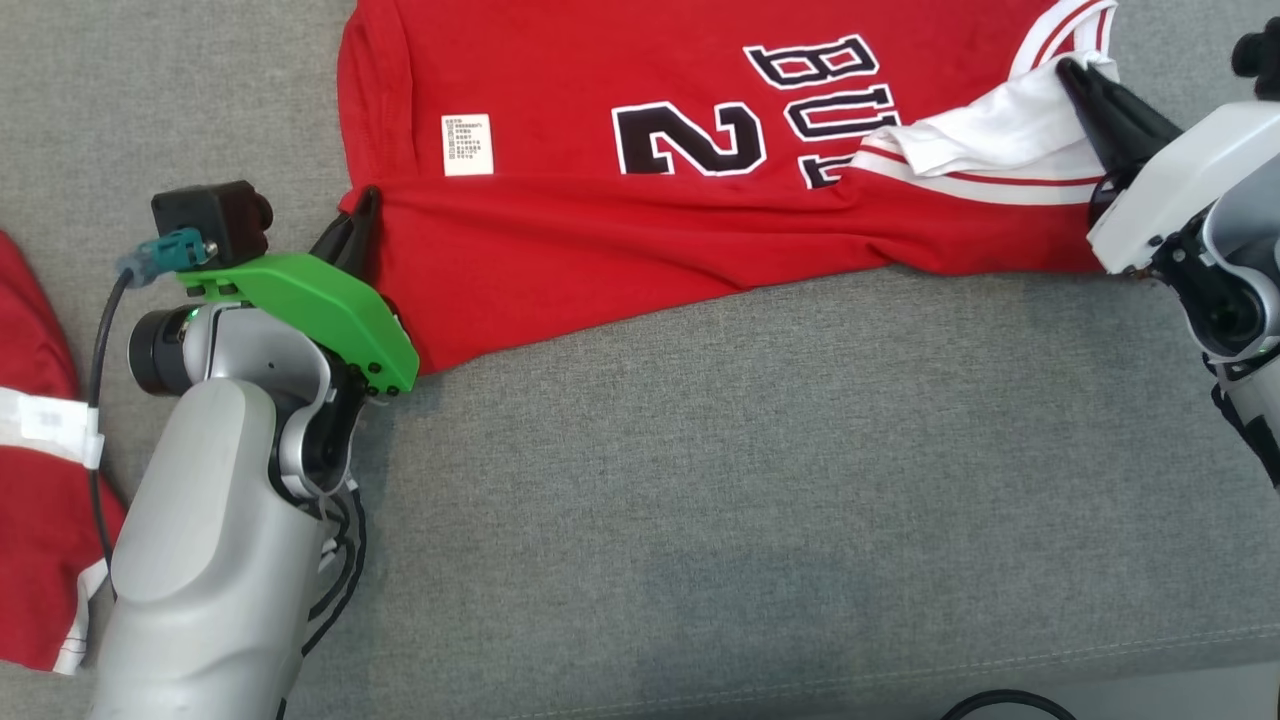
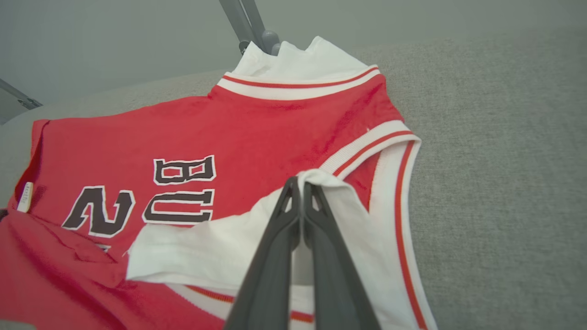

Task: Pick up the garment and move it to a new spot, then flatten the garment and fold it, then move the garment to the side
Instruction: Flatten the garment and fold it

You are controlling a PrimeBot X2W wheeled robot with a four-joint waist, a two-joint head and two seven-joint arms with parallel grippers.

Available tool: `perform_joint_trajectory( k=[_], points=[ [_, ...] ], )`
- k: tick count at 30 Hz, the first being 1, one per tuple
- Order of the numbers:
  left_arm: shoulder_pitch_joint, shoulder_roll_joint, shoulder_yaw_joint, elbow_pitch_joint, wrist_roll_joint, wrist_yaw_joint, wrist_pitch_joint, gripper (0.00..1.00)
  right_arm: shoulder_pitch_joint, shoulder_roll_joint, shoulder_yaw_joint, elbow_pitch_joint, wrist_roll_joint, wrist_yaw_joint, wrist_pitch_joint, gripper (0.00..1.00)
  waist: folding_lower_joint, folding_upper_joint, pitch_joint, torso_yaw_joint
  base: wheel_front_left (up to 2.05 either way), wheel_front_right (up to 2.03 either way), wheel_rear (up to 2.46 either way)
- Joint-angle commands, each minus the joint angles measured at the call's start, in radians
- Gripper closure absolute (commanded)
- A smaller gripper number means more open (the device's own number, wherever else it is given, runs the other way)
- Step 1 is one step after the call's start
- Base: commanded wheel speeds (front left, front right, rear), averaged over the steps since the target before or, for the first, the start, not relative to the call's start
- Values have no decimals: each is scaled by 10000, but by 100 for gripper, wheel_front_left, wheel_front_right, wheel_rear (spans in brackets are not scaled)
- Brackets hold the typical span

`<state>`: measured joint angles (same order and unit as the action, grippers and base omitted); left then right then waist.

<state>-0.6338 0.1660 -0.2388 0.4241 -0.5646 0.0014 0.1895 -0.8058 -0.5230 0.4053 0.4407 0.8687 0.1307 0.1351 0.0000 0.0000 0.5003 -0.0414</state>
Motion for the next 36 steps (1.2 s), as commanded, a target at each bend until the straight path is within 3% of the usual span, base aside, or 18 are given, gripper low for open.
perform_joint_trajectory(
  k=[1, 3, 4, 6, 8, 16, 21, 26, 30, 36],
  points=[
    [239, 158, 3, 134, 79, 89, -40, 100, -85, 20, 105, 133, -17, -1, -103, 0, 0, 0, -133, -32, 0, 0, 0],
    [398, 162, -25, 116, 146, 133, -165, 96, -121, -60, 311, 266, -52, -1, -264, 0, 0, 0, -271, -64, 0, 0, 0],
    [504, 160, -36, 87, 164, 166, -232, 78, -122, -113, 384, 304, -52, 1, -371, 0, 0, 0, -346, -85, 0, 0, 0],
    [787, 153, -59, -51, 205, 214, -383, 56, -52, -229, 609, 232, -126, -1, -608, 0, 0, 0, -555, -147, 0, 0, 0],
    [1172, 133, -65, -272, 222, 280, -589, 0, 111, -399, 718, 53, -87, 1, -894, 0, 0, 0, -806, -205, 0, 0, 0],
    [3094, 195, -156, -1823, 414, 703, -1321, 0, 2079, -1856, 46, -1685, -412, -1, -2059, 0, 0, 0, -2032, -198, 0, 0, 0],
    [4190, 390, -237, -2760, 471, 890, -1218, 0, 3621, -2262, -758, -2241, -1211, -2, -2246, 0, 0, 0, -2424, -281, 0, 0, 0],
    [5002, 406, -105, -3463, 790, 1336, -1913, 0, 4983, -1581, -1997, -2329, -2509, -2, -2729, 0, 0, 0, -2488, -315, 0, 0, 0],
    [4695, 289, -314, -2992, 867, 1190, -2093, 0, 5309, -704, -2514, -1928, -3285, -2, -2869, 0, 0, 0, -2201, -205, 0, 0, 0],
    [3295, 177, -738, -1514, 1144, 986, -1750, 0, 4362, 139, -2303, -596, -3932, -2, -2673, 0, 0, 0, -1588, 20, 0, 0, 0]
  ],
)
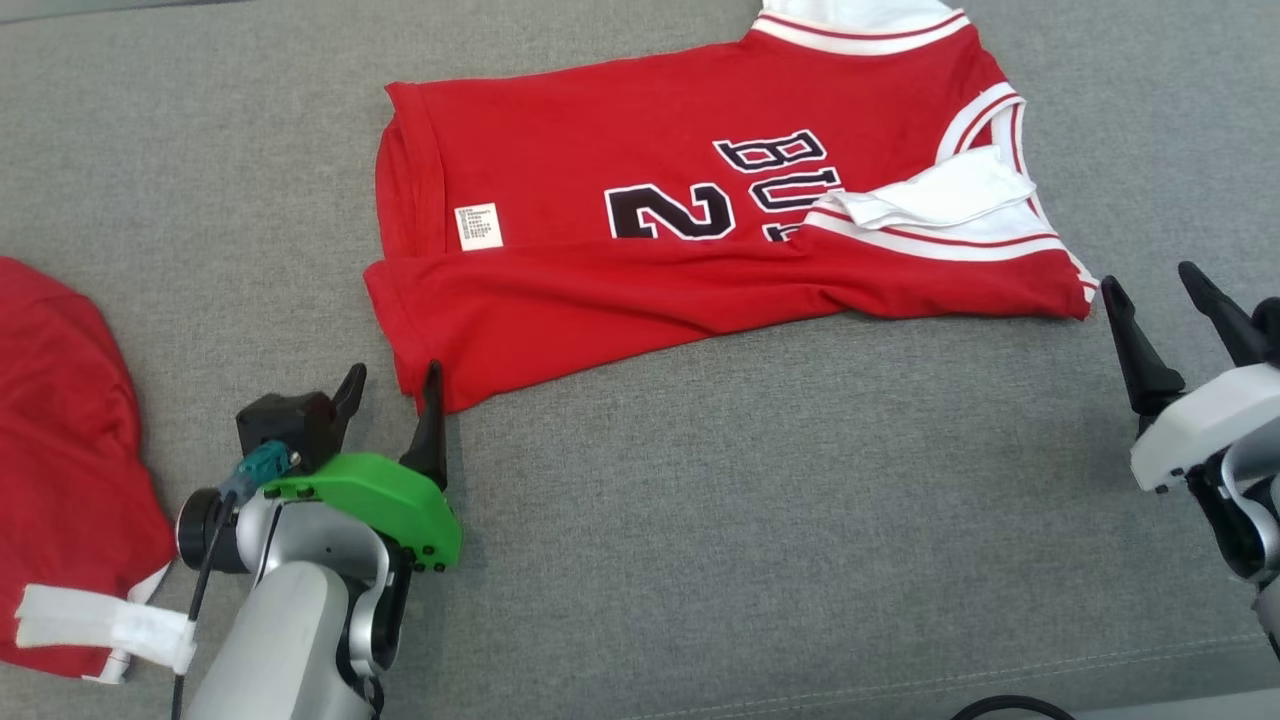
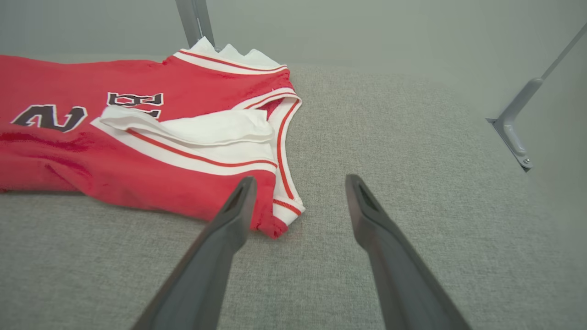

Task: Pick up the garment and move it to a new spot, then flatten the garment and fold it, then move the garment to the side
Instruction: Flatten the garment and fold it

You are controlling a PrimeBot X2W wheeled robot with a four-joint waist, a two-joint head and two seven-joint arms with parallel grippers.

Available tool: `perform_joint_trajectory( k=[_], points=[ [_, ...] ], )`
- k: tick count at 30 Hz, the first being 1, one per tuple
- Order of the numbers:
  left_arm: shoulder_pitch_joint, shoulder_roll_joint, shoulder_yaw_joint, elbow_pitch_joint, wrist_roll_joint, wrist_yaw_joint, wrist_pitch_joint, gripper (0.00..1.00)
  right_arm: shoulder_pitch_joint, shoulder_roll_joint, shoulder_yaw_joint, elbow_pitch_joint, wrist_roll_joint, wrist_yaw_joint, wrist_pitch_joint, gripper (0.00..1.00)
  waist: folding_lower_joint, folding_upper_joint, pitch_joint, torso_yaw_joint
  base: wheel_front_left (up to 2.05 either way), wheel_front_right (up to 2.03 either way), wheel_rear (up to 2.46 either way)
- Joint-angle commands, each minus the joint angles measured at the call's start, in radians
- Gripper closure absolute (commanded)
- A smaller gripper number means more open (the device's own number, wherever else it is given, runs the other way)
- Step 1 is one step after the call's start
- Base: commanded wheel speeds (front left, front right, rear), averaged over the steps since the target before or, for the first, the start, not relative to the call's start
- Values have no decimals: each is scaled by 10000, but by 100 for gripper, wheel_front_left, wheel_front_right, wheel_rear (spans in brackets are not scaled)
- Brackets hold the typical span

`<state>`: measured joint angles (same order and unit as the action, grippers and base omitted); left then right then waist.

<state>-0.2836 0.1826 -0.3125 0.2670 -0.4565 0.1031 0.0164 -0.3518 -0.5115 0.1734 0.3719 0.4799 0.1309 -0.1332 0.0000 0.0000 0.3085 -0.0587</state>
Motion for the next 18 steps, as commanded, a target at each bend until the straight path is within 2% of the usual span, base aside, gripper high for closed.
perform_joint_trajectory(
  k=[1, 11, 14, 15, 16, 17, 18],
  points=[
    [-454, -49, -29, 255, 83, -22, 5, 0, -386, 115, 135, 311, -137, -4, 70, 0, 0, 0, 425, 232, 0, 0, 0],
    [-1746, -233, -667, 2235, 363, -373, 525, 0, -2137, 199, 1555, 2277, -225, -4, 733, 0, 0, 0, 940, 524, 0, 0, 0],
    [-1838, -290, -755, 2617, 194, -628, 681, 0, -2361, 143, 1951, 2740, -16, -4, 1193, 0, 0, 0, 964, 553, 0, 0, 0],
    [-1878, -294, -799, 2725, 167, -698, 722, 7, -2397, 140, 2068, 2910, 123, -6, 1455, 0, 0, 0, 974, 559, 0, 0, 0],
    [-1898, -298, -843, 2818, 135, -784, 767, 38, -2440, 163, 2175, 3035, 297, -12, 1663, 0, 0, 0, 980, 562, 0, 0, 0],
    [-1887, -335, -889, 2906, 61, -887, 826, 62, -2473, 153, 2281, 3145, 458, -13, 1886, 0, 0, 0, 979, 564, 0, 0, 0],
    [-1860, -388, -963, 2999, -33, -1036, 954, 100, -2489, 163, 2434, 3198, 675, -12, 2114, 0, 0, 0, 972, 566, 0, 0, 0]
  ],
)
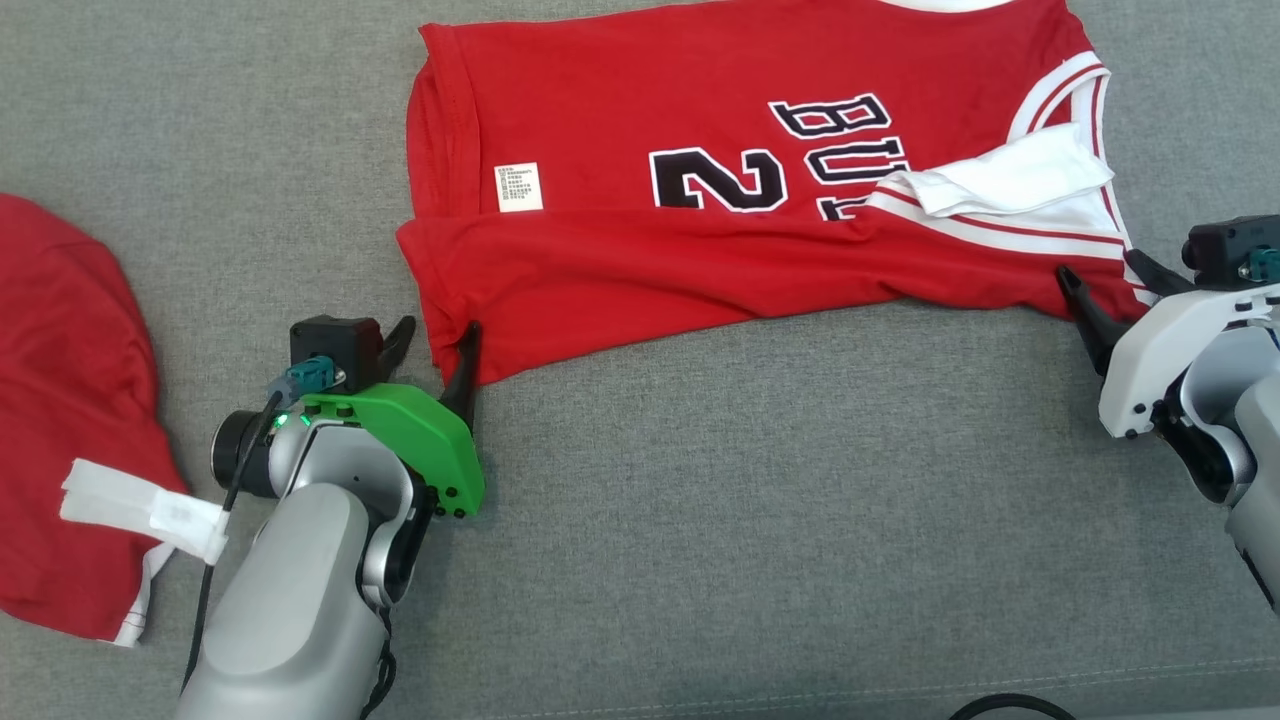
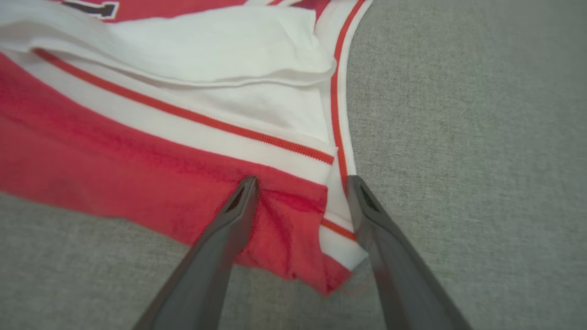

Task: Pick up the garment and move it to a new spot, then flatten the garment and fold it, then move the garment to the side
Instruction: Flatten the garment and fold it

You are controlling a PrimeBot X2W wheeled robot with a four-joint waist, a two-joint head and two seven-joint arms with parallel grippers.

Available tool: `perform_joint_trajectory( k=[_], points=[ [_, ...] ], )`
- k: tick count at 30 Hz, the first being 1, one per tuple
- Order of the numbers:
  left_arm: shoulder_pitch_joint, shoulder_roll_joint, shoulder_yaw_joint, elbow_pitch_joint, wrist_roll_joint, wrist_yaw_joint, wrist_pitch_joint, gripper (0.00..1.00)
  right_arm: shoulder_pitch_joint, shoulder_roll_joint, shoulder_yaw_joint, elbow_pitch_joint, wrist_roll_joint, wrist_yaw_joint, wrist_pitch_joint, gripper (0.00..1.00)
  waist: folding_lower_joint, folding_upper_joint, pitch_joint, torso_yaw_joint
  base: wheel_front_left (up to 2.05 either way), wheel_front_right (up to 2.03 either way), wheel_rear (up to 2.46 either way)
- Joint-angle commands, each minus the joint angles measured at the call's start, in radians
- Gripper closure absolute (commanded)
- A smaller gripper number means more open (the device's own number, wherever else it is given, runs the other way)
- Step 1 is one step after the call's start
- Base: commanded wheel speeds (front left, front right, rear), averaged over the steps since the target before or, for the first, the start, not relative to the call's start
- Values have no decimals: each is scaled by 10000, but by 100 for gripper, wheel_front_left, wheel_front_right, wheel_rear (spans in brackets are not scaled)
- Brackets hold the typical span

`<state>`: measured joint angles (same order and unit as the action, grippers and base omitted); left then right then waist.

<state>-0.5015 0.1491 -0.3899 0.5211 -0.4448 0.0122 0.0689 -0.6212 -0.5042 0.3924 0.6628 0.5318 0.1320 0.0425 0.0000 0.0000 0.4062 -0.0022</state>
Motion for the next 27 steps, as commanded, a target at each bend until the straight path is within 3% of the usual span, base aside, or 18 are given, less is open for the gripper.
perform_joint_trajectory(
  k=[1, 2, 4, 10, 17, 19, 23, 27],
  points=[
    [341, -118, -297, 532, -241, -320, 577, 100, 171, 106, 377, 286, 400, -22, 534, 58, 0, 0, -18, 4, 0, 0, 0],
    [371, -171, -398, 580, -329, -511, 719, 100, 157, 93, 526, 220, 638, -22, 683, 100, 0, 0, -36, 9, 0, 0, 0],
    [412, -84, -562, 598, -478, -877, 1072, 100, 132, -246, 832, 18, 1376, -23, 1102, 100, 0, 0, -166, 29, 0, 0, 0],
    [601, 681, -559, -484, -1119, -1273, 1694, 100, -256, -1105, 1064, -805, 2600, -25, 2112, 100, 0, 0, -629, -95, 0, 0, 0],
    [1994, 1927, -534, -3480, -2806, -1415, 3408, 100, 286, -2715, 1313, -2494, 4056, -25, 3822, 100, 0, 0, -1075, -233, 0, 0, 0],
    [2590, 2267, -464, -4388, -3178, -1392, 3818, 100, 689, -3151, 1285, -2962, 4439, -25, 4193, 100, 0, 0, -1119, -249, 0, 0, 0],
    [3797, 2673, -215, -5758, -3521, -909, 4053, 100, 1770, -3861, 1048, -3745, 4787, -26, 4290, 100, 0, 0, -1045, -336, 0, 0, 0],
    [4752, 2488, -123, -6292, -3742, -478, 3778, 100, 2810, -3698, 700, -3729, 4864, -26, 3678, 100, 0, 0, -810, -423, 0, 0, 0]
  ],
)
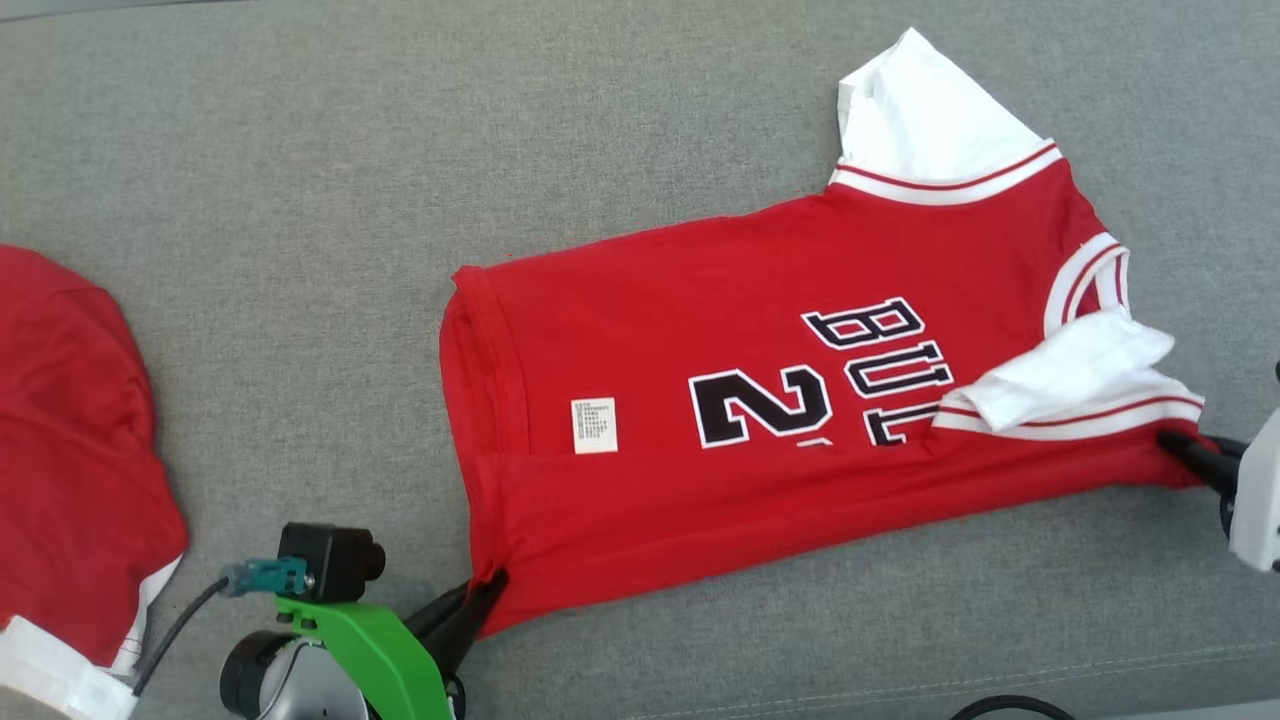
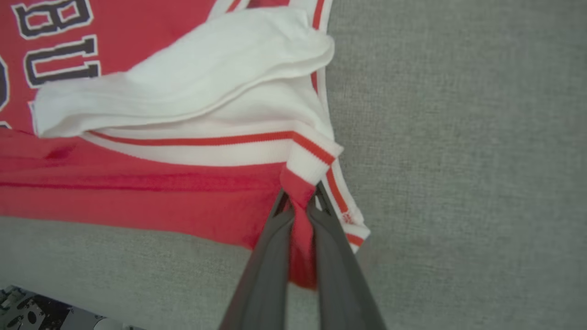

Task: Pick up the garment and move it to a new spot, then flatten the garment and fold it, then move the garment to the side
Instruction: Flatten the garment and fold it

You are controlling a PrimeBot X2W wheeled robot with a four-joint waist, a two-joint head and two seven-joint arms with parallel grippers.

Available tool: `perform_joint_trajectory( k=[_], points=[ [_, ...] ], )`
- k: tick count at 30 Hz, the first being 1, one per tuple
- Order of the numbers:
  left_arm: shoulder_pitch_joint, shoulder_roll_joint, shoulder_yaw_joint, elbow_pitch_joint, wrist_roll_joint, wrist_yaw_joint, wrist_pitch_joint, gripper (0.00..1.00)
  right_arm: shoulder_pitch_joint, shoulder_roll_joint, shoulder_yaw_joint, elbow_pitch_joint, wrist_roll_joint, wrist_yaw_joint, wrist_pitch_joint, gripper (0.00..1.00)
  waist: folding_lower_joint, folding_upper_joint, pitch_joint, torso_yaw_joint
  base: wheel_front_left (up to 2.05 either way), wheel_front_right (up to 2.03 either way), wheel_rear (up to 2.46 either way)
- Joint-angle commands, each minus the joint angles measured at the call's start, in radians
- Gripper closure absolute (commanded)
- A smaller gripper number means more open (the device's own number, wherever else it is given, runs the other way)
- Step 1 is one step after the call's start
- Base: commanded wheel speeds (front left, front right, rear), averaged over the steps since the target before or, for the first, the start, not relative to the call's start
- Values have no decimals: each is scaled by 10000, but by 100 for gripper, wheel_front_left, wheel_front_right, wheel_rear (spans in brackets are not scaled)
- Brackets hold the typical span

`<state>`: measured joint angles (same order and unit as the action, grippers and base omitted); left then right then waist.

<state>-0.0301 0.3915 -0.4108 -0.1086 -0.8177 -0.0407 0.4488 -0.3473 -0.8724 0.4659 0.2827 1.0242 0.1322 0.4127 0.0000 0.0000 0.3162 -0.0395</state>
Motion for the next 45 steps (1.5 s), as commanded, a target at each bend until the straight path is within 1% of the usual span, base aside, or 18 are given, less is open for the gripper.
perform_joint_trajectory(
  k=[1, 2, 3, 4, 5, 6, 7, 10, 14, 16, 19, 22, 25, 30, 35, 38, 41, 45],
  points=[
    [149, -9, 63, -7, 55, 126, -132, 100, 190, 52, -72, 121, -178, -28, -207, 100, 0, 0, 149, -65, 0, 0, 0],
    [234, -130, 45, 27, 90, 209, -239, 100, 281, 169, -115, 176, -308, -28, -426, 100, 0, 0, 195, -74, 0, 0, 0],
    [309, -211, 3, 73, 135, 266, -323, 100, 365, 325, -181, 311, -392, -28, -612, 77, 0, 0, 228, -90, 0, 0, 0],
    [380, -250, -29, 116, 215, 325, -418, 100, 450, 489, -240, 449, -504, -28, -781, 12, 0, 0, 259, -109, 0, 0, 0],
    [417, -329, -31, 143, 258, 380, -529, 93, 534, 664, -304, 555, -566, -28, -890, 0, 0, 0, 273, -115, 0, 0, 0],
    [437, -407, -26, 160, 296, 428, -621, 54, 601, 795, -343, 588, -616, -25, -963, 0, 0, 0, 272, -114, 0, 0, 0],
    [445, -411, -5, 147, 412, 483, -743, 0, 667, 870, -380, 569, -640, -25, -1013, 0, 0, 0, 253, -112, 0, 0, 0],
    [516, -123, 31, -95, 911, 725, -967, 0, 784, 579, -731, 143, -697, -25, -1196, 0, 0, 0, 164, -101, 0, 0, 0],
    [331, 347, 277, -972, 1436, 1058, -946, 0, 577, 35, -1594, -1058, -453, -24, -1159, 0, 0, 0, 223, -100, 0, 0, 0],
    [-165, 351, 483, -1287, 1401, 1169, -882, 0, 291, -80, -2176, -1400, -615, -22, -1092, 0, 0, 0, 385, -2, 0, 0, 0],
    [-1224, 548, 484, -1114, 1768, 1071, -563, 0, -515, 71, -2751, -1639, -1149, -18, -903, 0, 0, 0, 869, 205, 0, 0, 0],
    [-2739, 143, 423, -439, 1824, 947, -407, 0, -1761, 629, -3031, -1483, -1913, -18, -848, 0, 0, 0, 1568, 477, 0, 0, 0],
    [-3877, -160, 413, 130, 1859, 888, -365, 0, -2891, 1103, -3147, -1113, -2586, -21, -842, 0, 0, 0, 2230, 622, 0, 0, 0],
    [-6060, -943, 42, 1849, 2184, 571, -535, 0, -5323, 2419, -2715, 317, -4301, -19, -930, 0, 0, 0, 3318, 1087, 0, 0, 0],
    [-6872, -1450, -505, 2884, 2355, 157, -718, 0, -6661, 3216, -2169, 1890, -5284, -21, -1348, 0, 0, 0, 3613, 1610, 0, 0, 0],
    [-6818, -1525, -798, 3064, 2393, -55, -732, 0, -6974, 3314, -1812, 2662, -5481, -21, -1487, 0, 0, 0, 3573, 1893, 0, 0, 0],
    [-6671, -1602, -1031, 2843, 2161, -289, -572, 0, -7188, 3187, -1566, 3274, -5490, -21, -1549, 0, 0, 0, 3531, 2125, 0, 0, 0],
    [-6479, -1646, -1157, 2541, 1836, -416, -319, 0, -7263, 3117, -1329, 3951, -5443, -13, -1666, 0, 0, 0, 3495, 2240, 0, 0, 0]
  ],
)
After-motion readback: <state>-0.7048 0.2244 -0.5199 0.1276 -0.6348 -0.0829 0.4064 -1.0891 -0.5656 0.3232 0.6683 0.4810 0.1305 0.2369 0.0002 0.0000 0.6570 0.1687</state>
